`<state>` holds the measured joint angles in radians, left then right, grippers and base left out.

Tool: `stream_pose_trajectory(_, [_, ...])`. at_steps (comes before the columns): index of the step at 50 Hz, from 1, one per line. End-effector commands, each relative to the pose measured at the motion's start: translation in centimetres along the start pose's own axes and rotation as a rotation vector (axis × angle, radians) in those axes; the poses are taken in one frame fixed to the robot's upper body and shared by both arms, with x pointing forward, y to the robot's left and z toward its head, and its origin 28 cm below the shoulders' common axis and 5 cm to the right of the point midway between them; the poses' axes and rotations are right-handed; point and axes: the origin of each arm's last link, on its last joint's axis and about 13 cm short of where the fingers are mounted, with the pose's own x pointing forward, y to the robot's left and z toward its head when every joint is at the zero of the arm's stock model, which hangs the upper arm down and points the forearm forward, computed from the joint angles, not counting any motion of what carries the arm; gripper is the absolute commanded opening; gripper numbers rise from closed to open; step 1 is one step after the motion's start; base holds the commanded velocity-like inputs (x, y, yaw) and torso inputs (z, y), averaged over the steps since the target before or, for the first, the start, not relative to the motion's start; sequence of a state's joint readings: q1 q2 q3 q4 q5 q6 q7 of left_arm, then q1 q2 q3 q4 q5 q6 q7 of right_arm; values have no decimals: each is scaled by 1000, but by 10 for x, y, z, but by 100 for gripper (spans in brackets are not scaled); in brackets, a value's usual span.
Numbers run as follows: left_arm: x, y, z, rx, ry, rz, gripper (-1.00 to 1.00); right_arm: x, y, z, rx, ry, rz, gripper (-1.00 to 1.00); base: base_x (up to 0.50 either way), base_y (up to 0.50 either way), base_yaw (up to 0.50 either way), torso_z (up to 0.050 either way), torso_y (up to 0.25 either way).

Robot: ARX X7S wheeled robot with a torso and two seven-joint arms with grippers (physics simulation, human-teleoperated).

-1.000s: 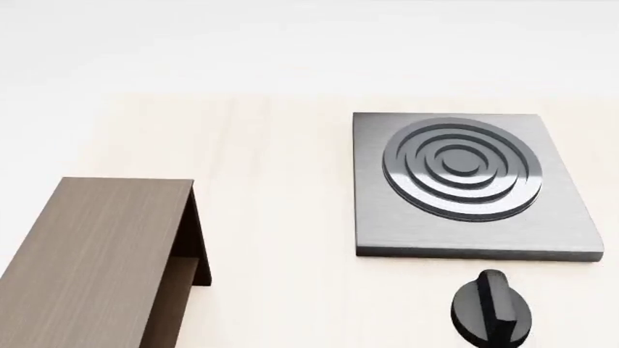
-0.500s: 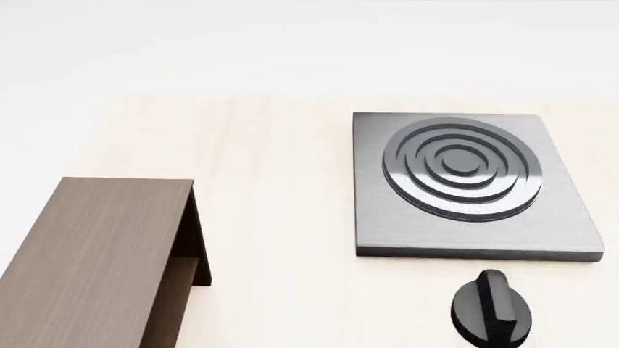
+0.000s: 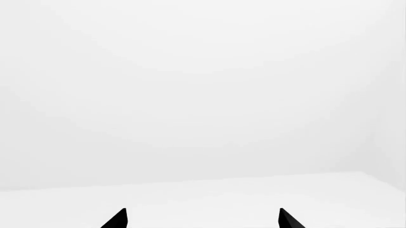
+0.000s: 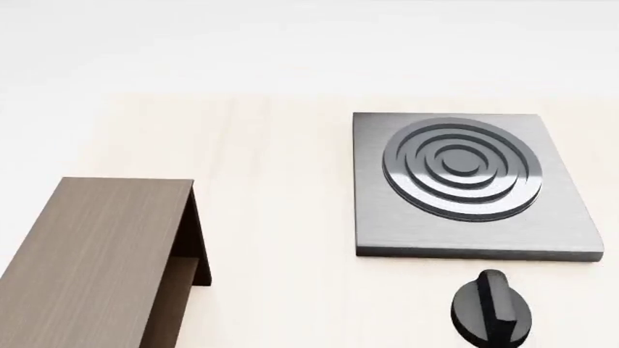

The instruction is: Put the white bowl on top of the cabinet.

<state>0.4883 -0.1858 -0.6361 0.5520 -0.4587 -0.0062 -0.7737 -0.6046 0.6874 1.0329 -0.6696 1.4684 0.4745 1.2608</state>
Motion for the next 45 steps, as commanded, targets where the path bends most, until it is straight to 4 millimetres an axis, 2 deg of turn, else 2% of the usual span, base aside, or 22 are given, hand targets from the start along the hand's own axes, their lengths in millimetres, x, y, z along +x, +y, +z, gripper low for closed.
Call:
stream_pose_trajectory(1, [0, -1, -1, 2, 2, -2, 100, -2, 10, 3, 9, 62, 46, 100, 0, 0, 0, 0, 0])
stream_pose_trajectory(9, [0, 0, -1, 2, 2, -1, 100, -4, 22, 6, -17, 158, 85, 100, 0, 0, 0, 0, 0])
stream_pose_trajectory(28, [0, 0, -1, 3, 1, 0, 100, 0, 18, 1, 11, 232, 90, 100, 0, 0, 0, 0, 0])
stream_pose_trajectory(40, [0, 0, -1, 3, 1, 0, 100, 1, 22, -2, -7, 259, 122, 100, 0, 0, 0, 0, 0])
stream_pose_trajectory(45, [0, 0, -1, 5, 1, -2, 100, 5, 33, -3, -20, 279, 135, 100, 0, 0, 0, 0, 0])
